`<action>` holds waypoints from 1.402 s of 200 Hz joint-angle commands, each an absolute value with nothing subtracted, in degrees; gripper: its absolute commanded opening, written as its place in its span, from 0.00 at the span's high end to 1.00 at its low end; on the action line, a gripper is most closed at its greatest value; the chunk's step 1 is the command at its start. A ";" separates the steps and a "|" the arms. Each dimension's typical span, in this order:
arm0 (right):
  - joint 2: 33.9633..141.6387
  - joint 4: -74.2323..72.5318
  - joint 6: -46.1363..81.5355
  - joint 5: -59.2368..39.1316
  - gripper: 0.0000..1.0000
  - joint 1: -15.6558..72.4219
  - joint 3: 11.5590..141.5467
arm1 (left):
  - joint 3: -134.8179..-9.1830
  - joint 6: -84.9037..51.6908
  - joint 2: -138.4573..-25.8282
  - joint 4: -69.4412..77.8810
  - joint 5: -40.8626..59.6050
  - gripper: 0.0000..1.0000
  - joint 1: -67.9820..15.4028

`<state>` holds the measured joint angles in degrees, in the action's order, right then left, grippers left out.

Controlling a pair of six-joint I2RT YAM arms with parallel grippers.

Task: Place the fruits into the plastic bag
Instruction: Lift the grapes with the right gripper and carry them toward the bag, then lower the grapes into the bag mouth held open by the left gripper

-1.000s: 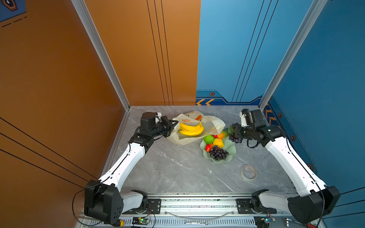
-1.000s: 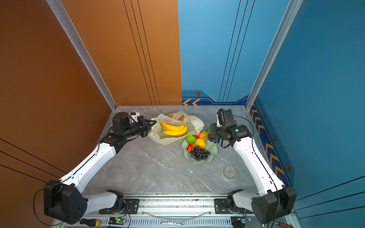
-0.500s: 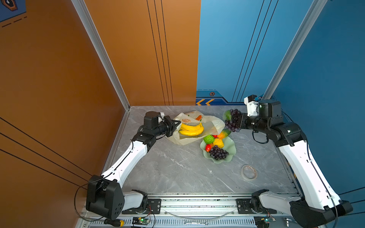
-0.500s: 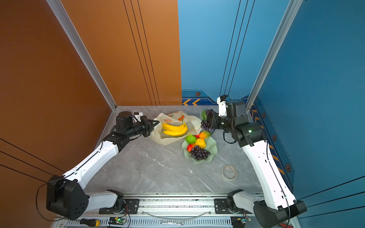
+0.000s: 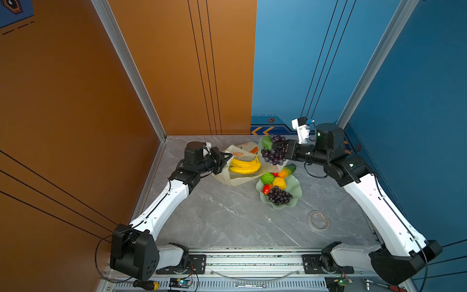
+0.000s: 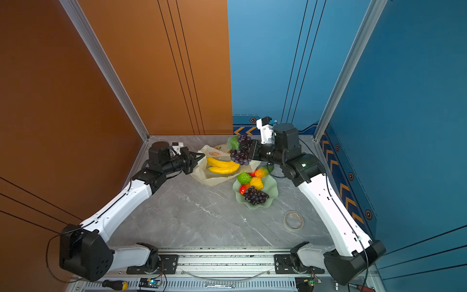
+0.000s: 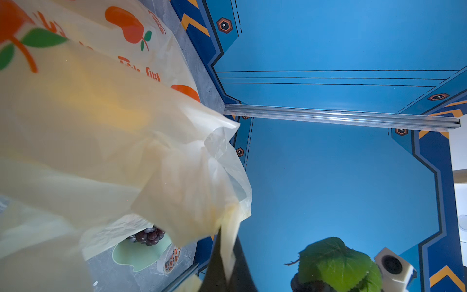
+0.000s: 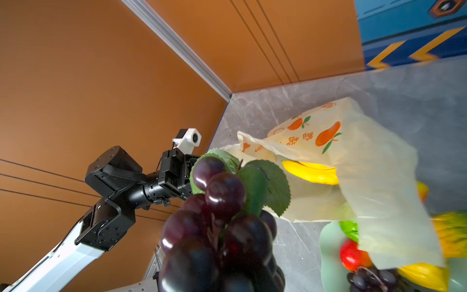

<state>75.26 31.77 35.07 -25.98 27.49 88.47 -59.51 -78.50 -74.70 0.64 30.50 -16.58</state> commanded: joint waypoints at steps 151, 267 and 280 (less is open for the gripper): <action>101.76 16.19 45.46 -32.01 0.82 31.35 87.59 | -60.04 -80.63 -70.87 2.29 31.29 1.00 -15.47; 115.76 10.74 59.73 -17.74 0.82 28.78 97.28 | -55.88 -81.56 -68.83 2.81 30.08 1.00 -18.52; 116.76 10.37 60.10 -15.04 0.82 29.38 98.19 | -56.15 -81.58 -69.14 2.98 30.10 1.00 -18.72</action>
<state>115.00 13.67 56.51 -21.52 28.49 95.59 -56.53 -81.36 -69.54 1.98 30.48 -18.15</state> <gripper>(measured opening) 0.186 0.045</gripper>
